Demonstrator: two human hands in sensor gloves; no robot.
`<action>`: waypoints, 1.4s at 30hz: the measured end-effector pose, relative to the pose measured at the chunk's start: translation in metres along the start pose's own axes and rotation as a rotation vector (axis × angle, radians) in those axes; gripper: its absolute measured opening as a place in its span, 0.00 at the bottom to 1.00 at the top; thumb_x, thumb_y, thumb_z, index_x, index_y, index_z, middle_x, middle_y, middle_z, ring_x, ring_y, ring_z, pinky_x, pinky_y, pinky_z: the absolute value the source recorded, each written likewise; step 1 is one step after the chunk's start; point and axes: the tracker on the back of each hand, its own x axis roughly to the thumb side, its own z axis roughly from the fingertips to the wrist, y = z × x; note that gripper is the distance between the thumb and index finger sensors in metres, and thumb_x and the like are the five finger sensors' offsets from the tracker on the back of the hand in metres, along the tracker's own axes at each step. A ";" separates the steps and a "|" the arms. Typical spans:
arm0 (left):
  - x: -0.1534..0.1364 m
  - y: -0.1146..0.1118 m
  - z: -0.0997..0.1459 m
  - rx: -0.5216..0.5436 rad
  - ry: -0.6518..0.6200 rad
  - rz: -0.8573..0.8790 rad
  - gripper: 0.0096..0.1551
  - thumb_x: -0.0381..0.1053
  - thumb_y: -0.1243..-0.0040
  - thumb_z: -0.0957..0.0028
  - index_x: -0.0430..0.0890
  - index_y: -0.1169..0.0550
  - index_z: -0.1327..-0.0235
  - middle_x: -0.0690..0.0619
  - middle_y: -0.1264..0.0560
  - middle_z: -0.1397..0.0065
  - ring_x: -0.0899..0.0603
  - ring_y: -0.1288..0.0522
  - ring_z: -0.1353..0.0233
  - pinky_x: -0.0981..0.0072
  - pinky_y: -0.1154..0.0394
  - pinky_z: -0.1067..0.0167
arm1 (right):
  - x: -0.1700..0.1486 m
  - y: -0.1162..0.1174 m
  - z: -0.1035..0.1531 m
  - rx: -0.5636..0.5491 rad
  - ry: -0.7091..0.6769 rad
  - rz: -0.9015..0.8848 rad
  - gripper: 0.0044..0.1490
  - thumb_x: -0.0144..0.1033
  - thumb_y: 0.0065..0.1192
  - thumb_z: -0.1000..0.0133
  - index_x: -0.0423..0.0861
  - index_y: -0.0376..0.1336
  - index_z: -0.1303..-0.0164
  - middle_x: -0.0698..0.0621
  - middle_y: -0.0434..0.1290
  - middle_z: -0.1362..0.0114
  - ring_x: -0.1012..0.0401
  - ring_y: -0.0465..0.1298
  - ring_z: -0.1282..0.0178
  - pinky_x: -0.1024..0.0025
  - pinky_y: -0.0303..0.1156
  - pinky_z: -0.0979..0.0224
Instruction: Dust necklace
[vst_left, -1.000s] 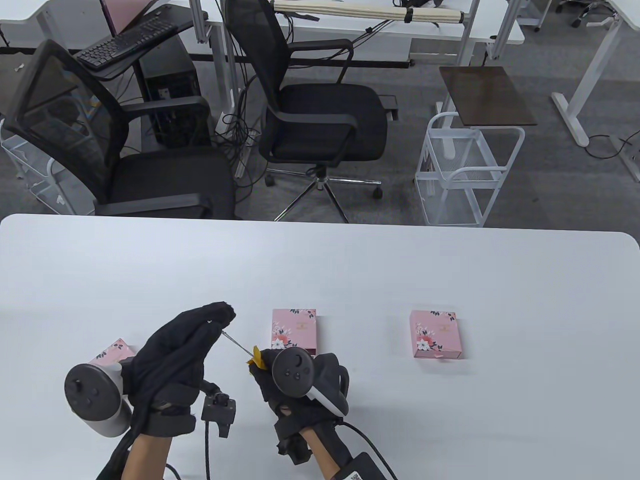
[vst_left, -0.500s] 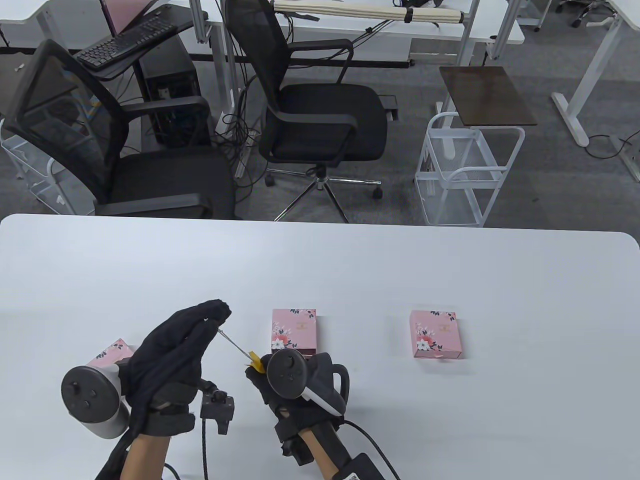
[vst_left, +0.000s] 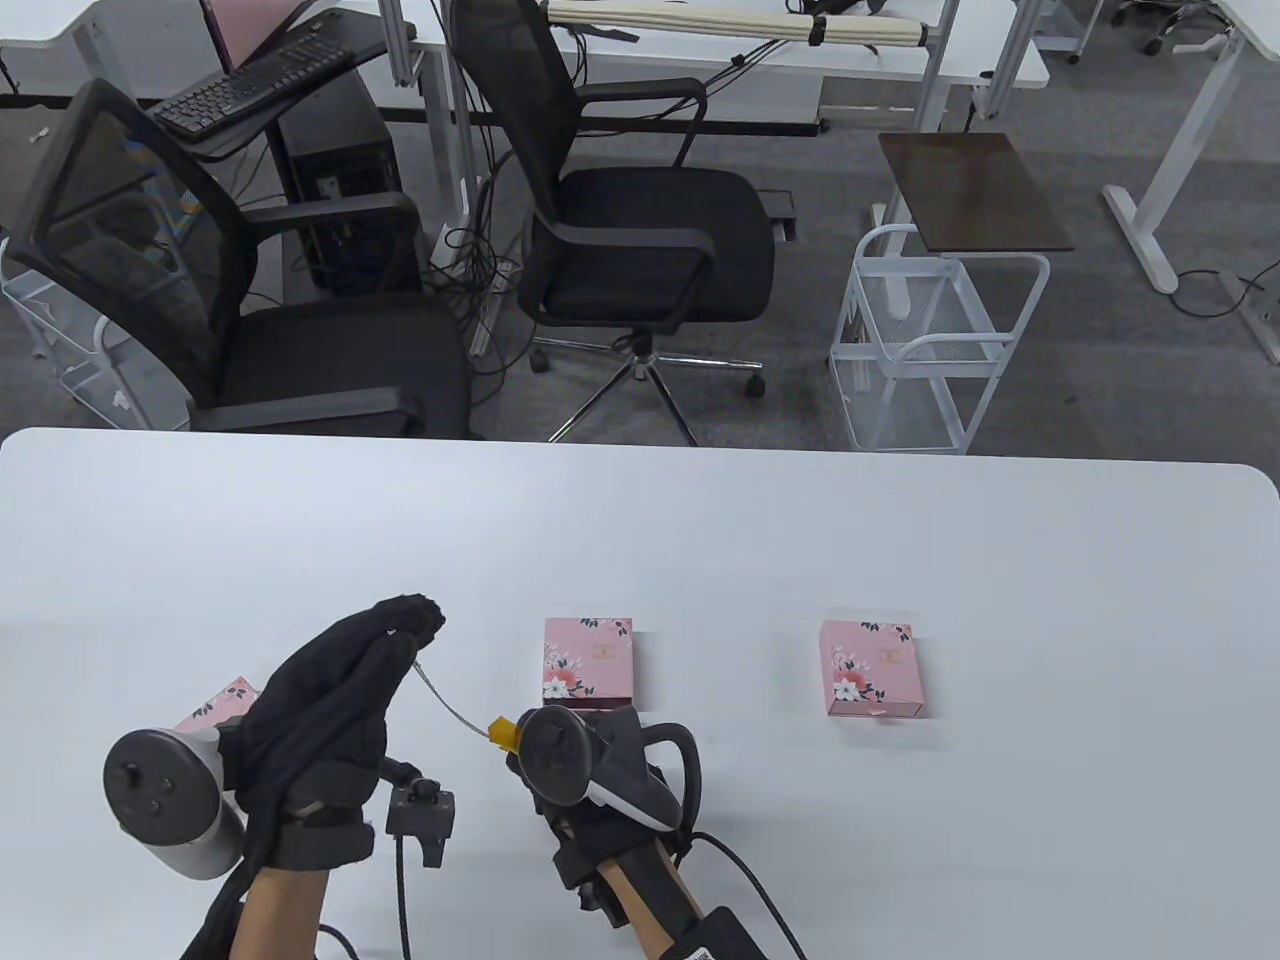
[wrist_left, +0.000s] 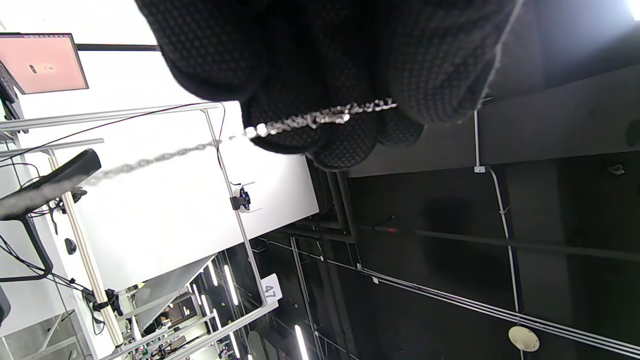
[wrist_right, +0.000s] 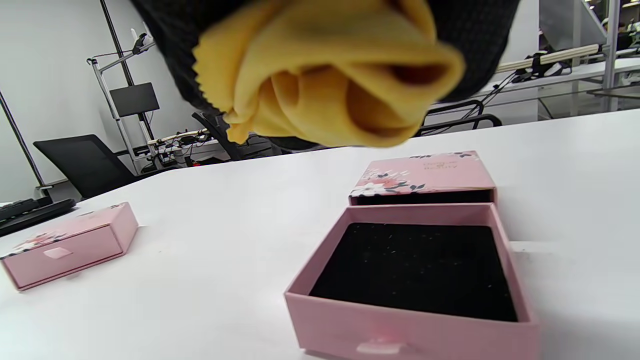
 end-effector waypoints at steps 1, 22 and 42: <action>0.000 0.000 0.000 0.002 0.001 -0.006 0.18 0.60 0.31 0.44 0.55 0.12 0.46 0.54 0.11 0.41 0.48 0.16 0.40 0.54 0.20 0.44 | -0.002 -0.001 0.000 -0.006 0.008 0.013 0.24 0.40 0.67 0.35 0.42 0.68 0.32 0.41 0.79 0.39 0.46 0.80 0.47 0.51 0.75 0.39; 0.010 -0.017 0.008 -0.083 -0.020 -0.007 0.18 0.60 0.31 0.43 0.55 0.12 0.45 0.54 0.11 0.41 0.48 0.16 0.40 0.54 0.20 0.44 | -0.097 -0.020 0.035 -0.052 0.356 0.053 0.25 0.43 0.62 0.31 0.42 0.67 0.30 0.39 0.77 0.36 0.44 0.78 0.45 0.48 0.73 0.37; -0.001 -0.040 0.009 -0.158 0.010 -0.055 0.18 0.59 0.31 0.43 0.55 0.12 0.45 0.53 0.12 0.40 0.48 0.16 0.40 0.54 0.20 0.43 | -0.142 0.022 0.038 0.161 0.469 0.002 0.27 0.43 0.61 0.31 0.41 0.65 0.27 0.37 0.76 0.33 0.42 0.76 0.41 0.46 0.71 0.34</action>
